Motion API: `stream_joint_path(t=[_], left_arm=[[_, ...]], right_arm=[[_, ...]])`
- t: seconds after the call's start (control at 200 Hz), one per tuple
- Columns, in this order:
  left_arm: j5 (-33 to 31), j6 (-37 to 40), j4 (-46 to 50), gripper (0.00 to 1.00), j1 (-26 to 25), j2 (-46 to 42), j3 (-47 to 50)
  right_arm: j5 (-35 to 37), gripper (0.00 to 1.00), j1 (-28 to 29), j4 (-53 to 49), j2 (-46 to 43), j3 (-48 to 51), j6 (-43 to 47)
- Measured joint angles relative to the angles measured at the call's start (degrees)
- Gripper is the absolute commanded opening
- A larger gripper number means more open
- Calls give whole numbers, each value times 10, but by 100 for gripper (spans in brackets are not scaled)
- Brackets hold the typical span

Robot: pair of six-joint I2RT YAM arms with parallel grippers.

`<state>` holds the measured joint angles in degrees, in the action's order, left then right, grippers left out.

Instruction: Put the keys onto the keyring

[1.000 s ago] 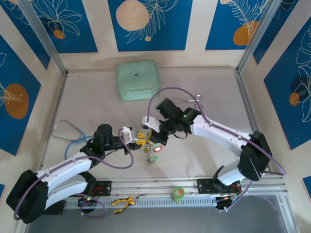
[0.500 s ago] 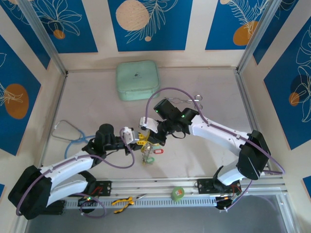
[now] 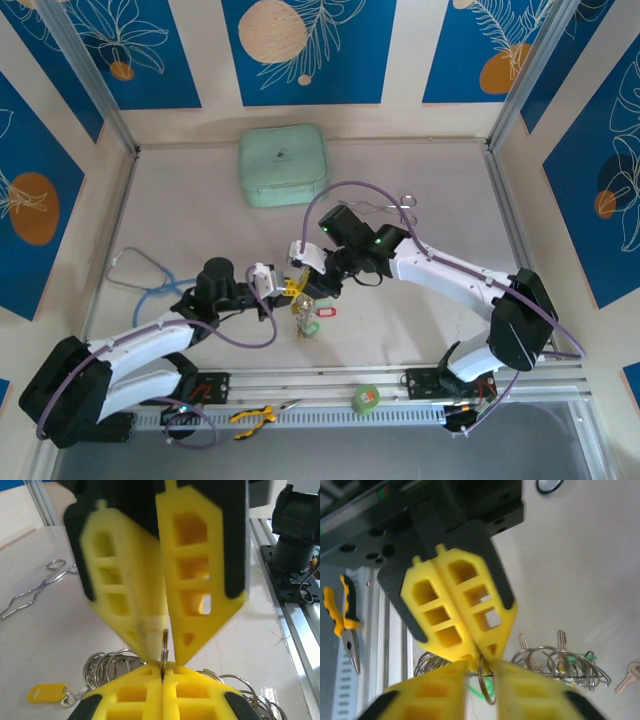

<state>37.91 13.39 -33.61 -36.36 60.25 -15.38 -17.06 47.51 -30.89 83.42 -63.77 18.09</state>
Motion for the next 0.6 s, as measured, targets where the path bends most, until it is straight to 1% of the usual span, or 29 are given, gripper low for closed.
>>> stream_joint_path(t=[0.075,0.21,0.35,0.46,0.6], left_arm=[[0,-11,-31,0,0,10,15],[0,-29,-82,0,0,24,28],[0,-40,-109,0,0,31,34],[0,-43,-119,0,0,33,38],[0,-43,-129,0,0,33,39]], right_arm=[[-21,37,-25,44,-24,37,-20],[-47,37,-68,143,-103,136,-49],[-53,37,-73,266,-182,257,-51],[-52,36,-69,327,-186,306,-52],[-53,35,-55,383,-165,313,-56]])
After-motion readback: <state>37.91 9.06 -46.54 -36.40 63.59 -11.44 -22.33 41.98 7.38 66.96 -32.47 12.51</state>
